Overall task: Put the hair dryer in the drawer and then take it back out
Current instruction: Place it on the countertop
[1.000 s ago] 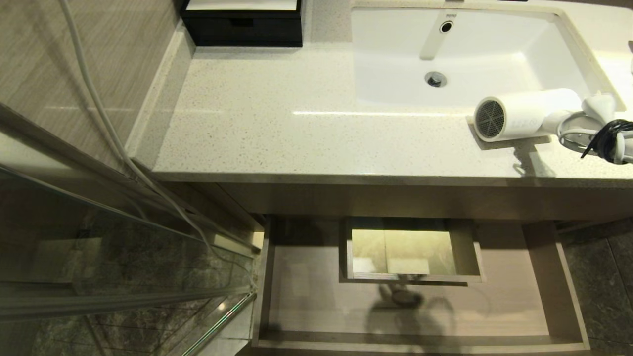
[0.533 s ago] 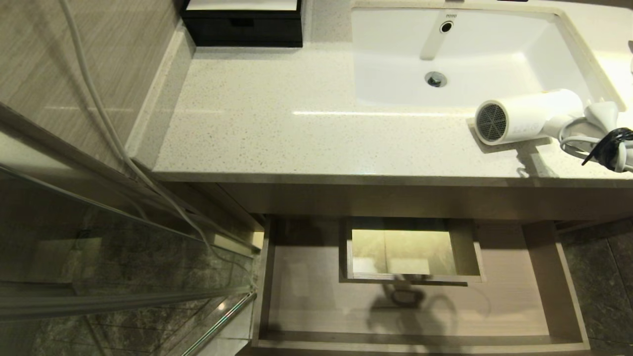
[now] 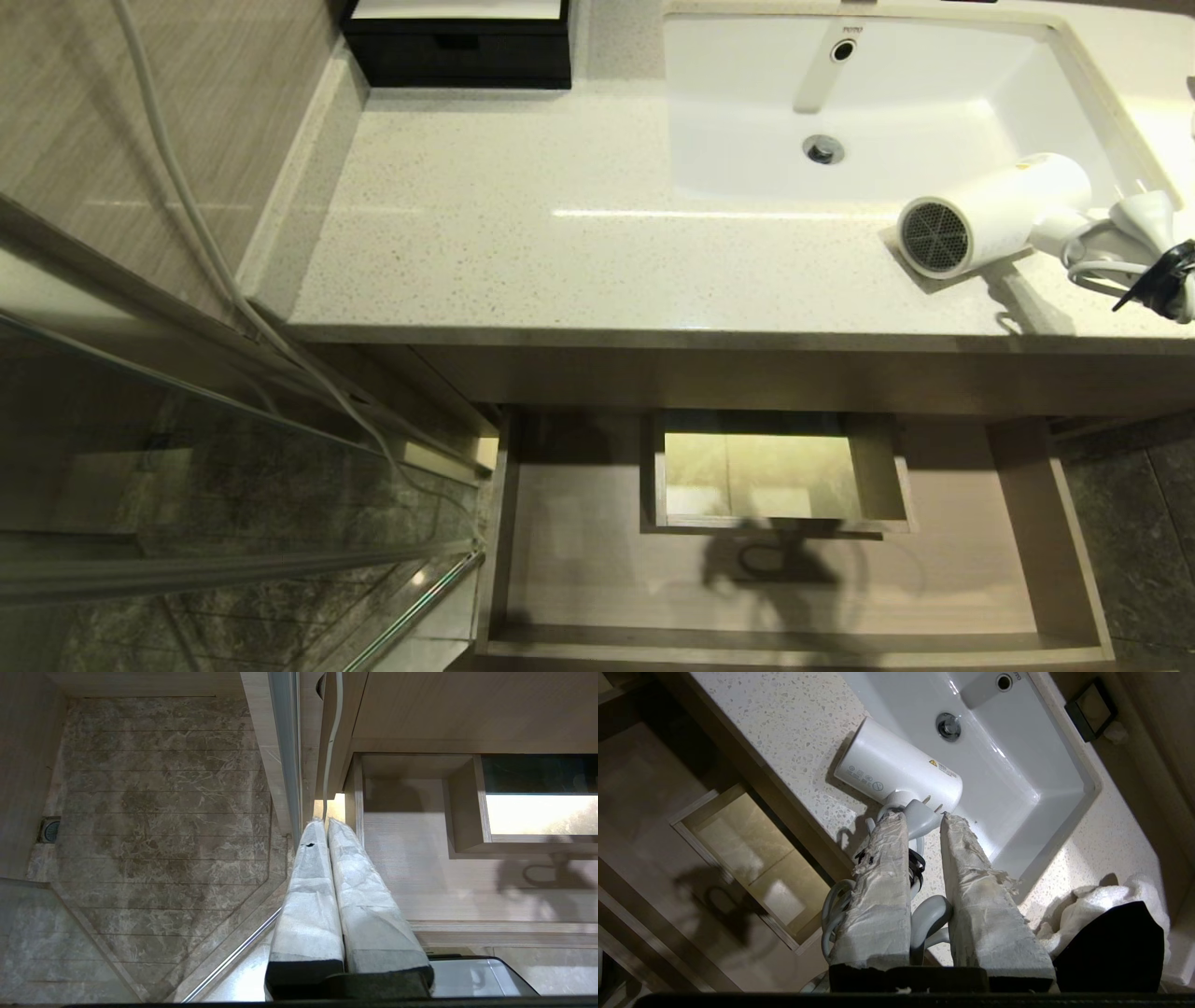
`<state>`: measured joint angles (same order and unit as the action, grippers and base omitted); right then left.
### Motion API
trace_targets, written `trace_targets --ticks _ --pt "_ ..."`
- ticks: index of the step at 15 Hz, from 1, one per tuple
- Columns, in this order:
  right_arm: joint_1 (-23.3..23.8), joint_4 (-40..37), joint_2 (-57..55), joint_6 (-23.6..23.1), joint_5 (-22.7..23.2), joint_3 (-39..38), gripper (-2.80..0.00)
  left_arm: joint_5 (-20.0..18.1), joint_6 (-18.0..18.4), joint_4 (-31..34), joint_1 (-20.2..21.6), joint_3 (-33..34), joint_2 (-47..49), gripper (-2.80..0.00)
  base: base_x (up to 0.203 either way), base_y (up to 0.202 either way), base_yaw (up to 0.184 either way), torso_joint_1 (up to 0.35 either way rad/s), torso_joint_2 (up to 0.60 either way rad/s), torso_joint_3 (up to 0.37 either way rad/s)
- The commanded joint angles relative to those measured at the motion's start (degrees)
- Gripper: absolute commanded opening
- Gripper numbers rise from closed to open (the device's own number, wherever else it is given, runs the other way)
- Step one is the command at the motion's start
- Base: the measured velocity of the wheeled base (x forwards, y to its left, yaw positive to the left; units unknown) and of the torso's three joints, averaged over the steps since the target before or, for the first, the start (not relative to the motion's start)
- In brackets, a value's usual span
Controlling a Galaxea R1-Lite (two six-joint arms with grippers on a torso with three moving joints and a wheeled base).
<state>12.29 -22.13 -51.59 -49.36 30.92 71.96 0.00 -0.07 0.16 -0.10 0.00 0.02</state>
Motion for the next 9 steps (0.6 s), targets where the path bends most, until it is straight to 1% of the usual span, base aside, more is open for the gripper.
trace_targets --ticks 1,3,6,7,9 --pt "0.2 -0.1 -0.8 -0.3 0.2 -0.1 -2.8 0.0 0.0 0.0 0.0 0.1 0.0 -2.8 0.0 0.0 0.0 0.0 0.0 0.0" --pt "1.3 0.0 -3.5 -2.6 0.6 0.5 -2.8 0.0 0.0 0.0 0.0 0.1 0.0 -2.8 0.0 0.0 0.0 0.0 0.0 0.0" --pt "3.4 0.9 -4.6 -5.2 0.6 0.4 -2.8 0.0 0.0 0.0 0.0 0.1 0.0 -2.8 0.0 0.0 0.0 0.0 0.0 0.0" --pt "4.3 0.9 -5.3 -8.0 0.7 0.5 -2.8 0.0 0.0 0.0 0.0 0.1 0.0 -2.8 0.0 0.0 0.0 0.0 0.0 0.0" --pt "5.3 0.9 -5.8 -9.6 0.7 0.5 -2.8 0.0 0.0 0.0 0.0 0.1 0.0 -2.8 0.0 0.0 0.0 0.0 0.0 0.0"
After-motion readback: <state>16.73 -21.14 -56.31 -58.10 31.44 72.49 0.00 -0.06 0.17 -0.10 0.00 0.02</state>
